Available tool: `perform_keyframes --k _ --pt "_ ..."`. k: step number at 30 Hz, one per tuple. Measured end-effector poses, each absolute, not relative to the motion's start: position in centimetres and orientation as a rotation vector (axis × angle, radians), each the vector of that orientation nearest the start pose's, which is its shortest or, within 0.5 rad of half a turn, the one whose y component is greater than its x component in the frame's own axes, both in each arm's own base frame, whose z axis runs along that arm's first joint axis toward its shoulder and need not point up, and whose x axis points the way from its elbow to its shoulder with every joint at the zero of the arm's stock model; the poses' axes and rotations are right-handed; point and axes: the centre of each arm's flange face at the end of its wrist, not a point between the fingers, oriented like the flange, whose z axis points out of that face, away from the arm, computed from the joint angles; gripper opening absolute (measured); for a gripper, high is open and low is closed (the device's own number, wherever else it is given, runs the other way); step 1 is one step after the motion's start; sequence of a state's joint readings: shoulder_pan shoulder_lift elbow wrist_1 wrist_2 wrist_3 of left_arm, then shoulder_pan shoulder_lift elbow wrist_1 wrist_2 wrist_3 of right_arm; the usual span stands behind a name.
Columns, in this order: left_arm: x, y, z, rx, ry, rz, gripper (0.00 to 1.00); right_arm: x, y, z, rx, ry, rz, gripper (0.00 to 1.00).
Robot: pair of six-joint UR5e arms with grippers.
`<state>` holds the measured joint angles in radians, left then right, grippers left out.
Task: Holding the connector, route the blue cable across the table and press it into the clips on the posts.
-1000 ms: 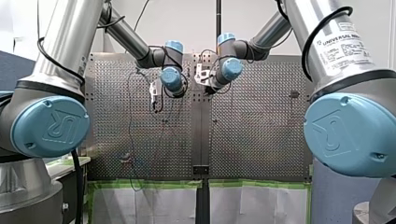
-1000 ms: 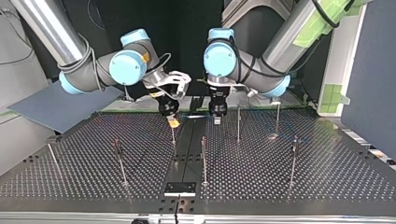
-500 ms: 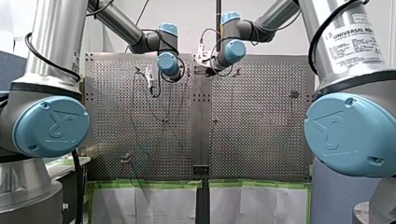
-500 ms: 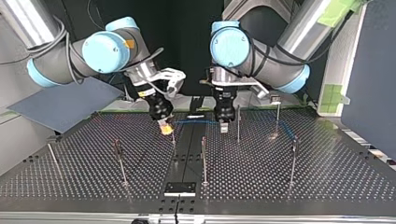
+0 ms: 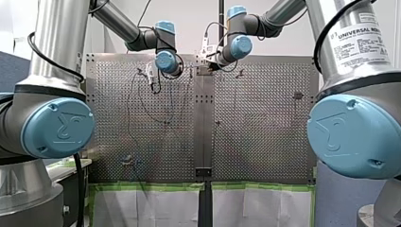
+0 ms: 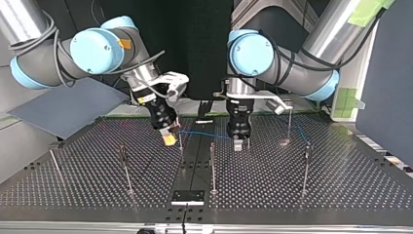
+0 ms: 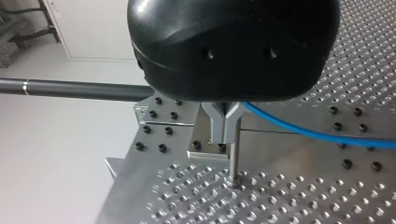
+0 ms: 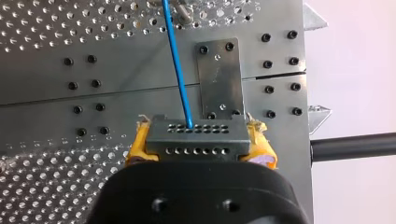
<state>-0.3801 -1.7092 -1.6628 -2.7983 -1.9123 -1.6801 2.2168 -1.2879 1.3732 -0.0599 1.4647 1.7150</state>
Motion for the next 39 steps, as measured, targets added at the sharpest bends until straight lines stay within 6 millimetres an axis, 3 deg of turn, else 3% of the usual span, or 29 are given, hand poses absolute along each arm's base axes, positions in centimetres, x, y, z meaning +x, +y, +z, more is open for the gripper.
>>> perform_keyframes --k 20,27,39 --pt "51.9 -28.9 39.2 -0.045 1.458 -0.176 0.0 49.0 -43.0 42.8 -2.334 1.209 -2.438 0.0" --pt "53.2 -29.2 38.3 -0.032 1.476 -0.18 0.0 48.4 -44.6 42.9 -2.317 1.234 -2.451 0.0" --pt "56.8 -28.9 35.9 -0.039 1.505 -0.159 0.0 47.1 -47.4 41.3 -2.331 1.302 -2.435 0.0"
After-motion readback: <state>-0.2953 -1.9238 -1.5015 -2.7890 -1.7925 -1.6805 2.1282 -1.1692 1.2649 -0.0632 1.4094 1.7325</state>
